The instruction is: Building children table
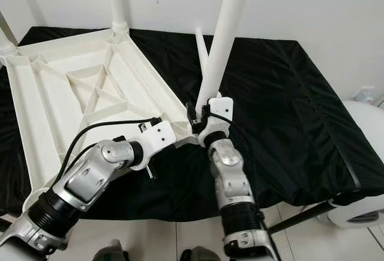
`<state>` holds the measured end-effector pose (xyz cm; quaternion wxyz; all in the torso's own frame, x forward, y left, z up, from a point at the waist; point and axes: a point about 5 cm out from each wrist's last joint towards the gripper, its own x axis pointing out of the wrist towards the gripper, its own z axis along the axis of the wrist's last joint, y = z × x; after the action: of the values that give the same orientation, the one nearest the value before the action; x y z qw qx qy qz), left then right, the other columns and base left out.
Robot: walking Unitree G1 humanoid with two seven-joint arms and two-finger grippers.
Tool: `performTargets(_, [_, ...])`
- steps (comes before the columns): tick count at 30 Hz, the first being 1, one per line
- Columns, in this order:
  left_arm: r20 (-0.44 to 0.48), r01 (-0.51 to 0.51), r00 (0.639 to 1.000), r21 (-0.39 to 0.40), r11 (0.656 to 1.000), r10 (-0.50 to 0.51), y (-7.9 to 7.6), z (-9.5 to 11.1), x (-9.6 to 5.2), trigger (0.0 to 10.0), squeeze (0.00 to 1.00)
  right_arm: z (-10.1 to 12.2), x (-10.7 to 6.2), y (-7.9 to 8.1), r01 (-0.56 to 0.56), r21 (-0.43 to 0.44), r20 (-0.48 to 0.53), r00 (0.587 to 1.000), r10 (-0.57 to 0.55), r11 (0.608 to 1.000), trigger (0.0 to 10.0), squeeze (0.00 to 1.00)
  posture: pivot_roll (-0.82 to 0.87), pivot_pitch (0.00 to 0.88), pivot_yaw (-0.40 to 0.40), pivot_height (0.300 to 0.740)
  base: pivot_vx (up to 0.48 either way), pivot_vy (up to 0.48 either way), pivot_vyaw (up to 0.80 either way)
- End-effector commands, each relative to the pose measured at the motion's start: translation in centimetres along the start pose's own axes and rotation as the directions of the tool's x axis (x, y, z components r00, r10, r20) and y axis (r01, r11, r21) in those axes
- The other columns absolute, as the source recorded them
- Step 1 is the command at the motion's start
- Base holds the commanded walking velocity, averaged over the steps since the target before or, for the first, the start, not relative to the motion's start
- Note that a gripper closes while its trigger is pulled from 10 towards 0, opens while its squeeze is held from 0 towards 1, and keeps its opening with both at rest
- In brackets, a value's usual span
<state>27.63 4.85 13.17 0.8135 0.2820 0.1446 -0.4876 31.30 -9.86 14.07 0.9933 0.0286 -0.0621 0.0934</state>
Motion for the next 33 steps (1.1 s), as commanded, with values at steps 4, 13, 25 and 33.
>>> performTargets(4, [0.034, 0.021, 0.999, 0.038, 0.999, -0.023, -0.7, 1.0, 0.4, 10.0, 0.00, 1.2, -0.2, 1.1, 0.040, -0.005, 0.040, 0.998, -0.040, 0.999, 10.0, 0.00, 0.03, 0.000, -0.087, 0.740, 0.000, 0.000, 0.00])
performTargets(13, [0.033, 0.019, 0.999, 0.035, 0.999, -0.020, -0.8, 0.9, 0.4, 10.0, 0.00, 1.2, -0.4, 0.4, 0.068, -0.021, 0.026, 0.997, -0.067, 0.997, 10.0, 0.00, 0.03, 0.000, -0.091, 0.740, 0.000, 0.000, 0.00])
performTargets(25, [0.032, 0.017, 0.999, 0.034, 0.999, -0.018, -0.8, 0.9, 0.4, 10.0, 0.00, 0.8, -1.0, -0.8, 0.076, -0.021, 0.009, 0.997, -0.076, 0.997, 10.0, 1.00, 0.03, 0.000, -0.090, 0.740, 0.000, 0.000, 0.00])
performTargets(33, [0.031, 0.018, 0.999, 0.032, 0.999, -0.019, -0.8, 0.9, 0.3, 10.0, 0.00, 0.7, -1.3, -1.4, -0.043, 0.008, 0.016, 0.999, 0.043, 0.999, 10.0, 1.00, 0.03, 0.000, -0.089, 0.740, 0.000, 0.000, 0.00])
